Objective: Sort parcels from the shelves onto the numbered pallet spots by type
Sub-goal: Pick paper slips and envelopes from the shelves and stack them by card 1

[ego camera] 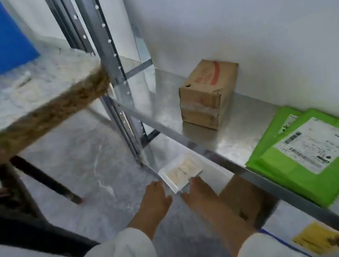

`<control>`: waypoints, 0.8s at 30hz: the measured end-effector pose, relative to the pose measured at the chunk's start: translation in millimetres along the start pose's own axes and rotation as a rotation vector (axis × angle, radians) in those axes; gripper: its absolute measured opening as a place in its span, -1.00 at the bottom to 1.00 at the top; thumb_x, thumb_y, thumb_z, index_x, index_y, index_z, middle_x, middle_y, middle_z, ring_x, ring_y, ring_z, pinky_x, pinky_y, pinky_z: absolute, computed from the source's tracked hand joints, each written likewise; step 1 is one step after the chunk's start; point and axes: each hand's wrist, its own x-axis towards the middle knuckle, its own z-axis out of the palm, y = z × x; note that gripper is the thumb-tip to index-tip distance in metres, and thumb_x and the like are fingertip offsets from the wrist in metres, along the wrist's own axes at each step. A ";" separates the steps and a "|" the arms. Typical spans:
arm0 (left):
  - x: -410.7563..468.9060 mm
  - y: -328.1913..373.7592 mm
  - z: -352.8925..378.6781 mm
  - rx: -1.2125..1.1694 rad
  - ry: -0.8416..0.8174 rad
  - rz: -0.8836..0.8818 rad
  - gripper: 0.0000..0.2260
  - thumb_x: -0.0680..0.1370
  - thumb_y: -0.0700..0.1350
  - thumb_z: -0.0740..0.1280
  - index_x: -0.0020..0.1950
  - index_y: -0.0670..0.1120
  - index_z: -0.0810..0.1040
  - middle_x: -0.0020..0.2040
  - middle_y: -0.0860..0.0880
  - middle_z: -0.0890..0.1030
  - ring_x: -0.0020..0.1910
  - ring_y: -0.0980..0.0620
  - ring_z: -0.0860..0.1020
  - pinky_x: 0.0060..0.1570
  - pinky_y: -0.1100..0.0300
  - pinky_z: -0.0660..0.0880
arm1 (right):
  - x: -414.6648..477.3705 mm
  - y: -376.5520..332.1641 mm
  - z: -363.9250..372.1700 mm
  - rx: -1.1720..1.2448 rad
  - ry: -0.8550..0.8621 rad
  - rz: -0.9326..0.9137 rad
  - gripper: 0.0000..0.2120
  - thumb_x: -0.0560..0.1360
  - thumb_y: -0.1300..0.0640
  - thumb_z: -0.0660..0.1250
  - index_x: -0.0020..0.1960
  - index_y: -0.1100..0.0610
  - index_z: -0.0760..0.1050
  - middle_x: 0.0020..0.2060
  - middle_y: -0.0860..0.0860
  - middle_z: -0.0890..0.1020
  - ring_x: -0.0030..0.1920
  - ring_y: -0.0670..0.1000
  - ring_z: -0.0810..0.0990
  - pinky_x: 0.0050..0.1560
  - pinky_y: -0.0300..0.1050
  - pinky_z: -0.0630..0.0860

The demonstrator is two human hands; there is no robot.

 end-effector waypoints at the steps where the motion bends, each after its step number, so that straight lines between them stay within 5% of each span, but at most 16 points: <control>1: 13.6 -8.9 12.6 0.009 0.004 -0.012 -0.51 0.61 -0.03 0.24 0.47 -0.21 0.23 0.42 -0.17 0.32 0.41 -0.10 0.28 0.34 0.18 0.21 | 16.7 3.9 7.5 -0.016 0.024 -0.008 -0.53 0.55 -0.03 0.23 0.36 0.21 0.33 0.30 0.13 0.45 0.28 0.15 0.47 0.27 -0.03 0.41; 11: 94.8 -47.8 133.6 -0.015 0.016 -0.041 -0.50 0.60 0.01 0.25 0.46 -0.23 0.28 0.40 -0.18 0.40 0.37 -0.10 0.37 0.36 0.14 0.26 | 112.0 49.5 68.3 -0.105 0.042 -0.018 -0.56 0.56 0.05 0.20 0.36 0.23 0.32 0.27 0.15 0.42 0.25 0.18 0.48 0.20 -0.04 0.42; 19: 154.0 -62.3 131.5 -0.105 0.087 -0.135 -0.59 0.64 -0.05 0.17 0.38 -0.29 0.34 0.34 -0.23 0.45 0.32 -0.17 0.43 0.32 0.06 0.35 | 143.9 54.7 90.6 -0.179 0.008 -0.014 -0.51 0.57 0.04 0.20 0.42 0.25 0.25 0.33 0.15 0.38 0.28 0.20 0.45 0.19 -0.04 0.41; 24: 173.9 -63.2 134.0 -0.406 0.091 -0.237 -0.65 0.59 -0.11 0.26 0.29 -0.31 0.45 0.19 -0.23 0.55 0.17 -0.19 0.54 0.13 0.07 0.49 | 155.0 64.5 91.9 -0.090 -0.014 0.045 -0.59 0.56 0.06 0.22 0.35 0.21 0.37 0.24 0.14 0.52 0.14 0.14 0.54 -0.01 -0.12 0.47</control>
